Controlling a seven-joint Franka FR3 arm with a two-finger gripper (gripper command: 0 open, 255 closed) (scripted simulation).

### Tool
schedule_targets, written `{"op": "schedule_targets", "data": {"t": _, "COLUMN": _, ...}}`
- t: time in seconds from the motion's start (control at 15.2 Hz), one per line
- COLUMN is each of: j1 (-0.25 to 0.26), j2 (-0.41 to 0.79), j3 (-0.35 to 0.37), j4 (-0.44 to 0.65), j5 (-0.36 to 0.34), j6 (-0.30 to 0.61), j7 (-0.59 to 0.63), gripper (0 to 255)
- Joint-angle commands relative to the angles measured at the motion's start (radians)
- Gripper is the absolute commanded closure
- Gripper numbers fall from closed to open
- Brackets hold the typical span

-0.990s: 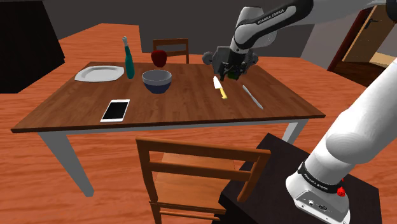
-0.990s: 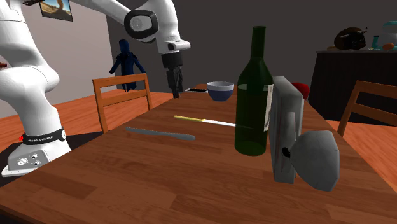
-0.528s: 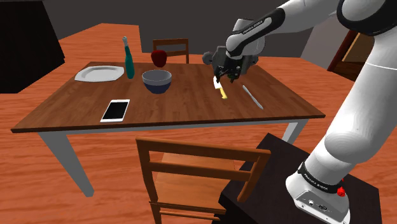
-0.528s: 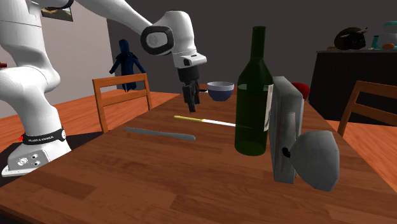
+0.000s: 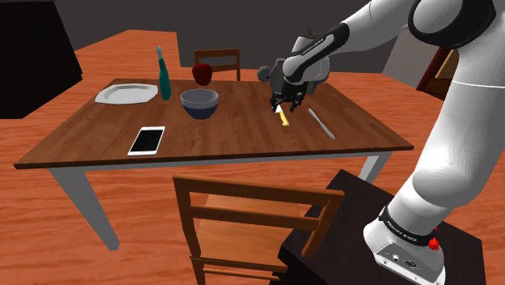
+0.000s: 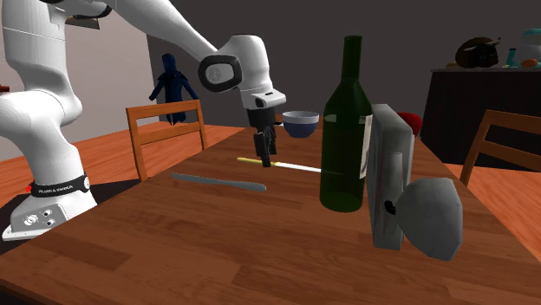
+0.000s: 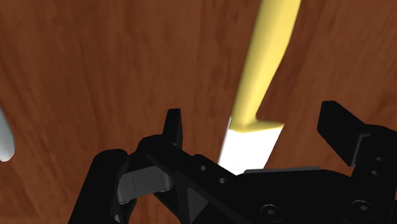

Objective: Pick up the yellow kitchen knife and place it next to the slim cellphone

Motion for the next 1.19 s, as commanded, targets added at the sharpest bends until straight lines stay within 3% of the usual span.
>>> {"op": "schedule_targets", "data": {"t": 0.0, "j1": -0.001, "j2": 0.007, "j3": 0.001, "j4": -0.001, "j5": 0.003, "j6": 0.008, "j7": -0.002, "gripper": 0}}
{"op": "schedule_targets", "data": {"t": 0.4, "j1": -0.001, "j2": 0.007, "j3": 0.001, "j4": -0.001, "j5": 0.003, "j6": 0.008, "j7": -0.002, "gripper": 0}}
{"op": "schedule_targets", "data": {"t": 0.46, "j1": -0.001, "j2": 0.007, "j3": 0.001, "j4": -0.001, "j5": 0.003, "j6": 0.008, "j7": -0.002, "gripper": 255}}
{"op": "schedule_targets", "data": {"t": 1.12, "j1": 0.0, "j2": -0.001, "j3": 0.0, "j4": 0.003, "j5": 0.0, "j6": -0.004, "j7": 0.0, "gripper": 255}}
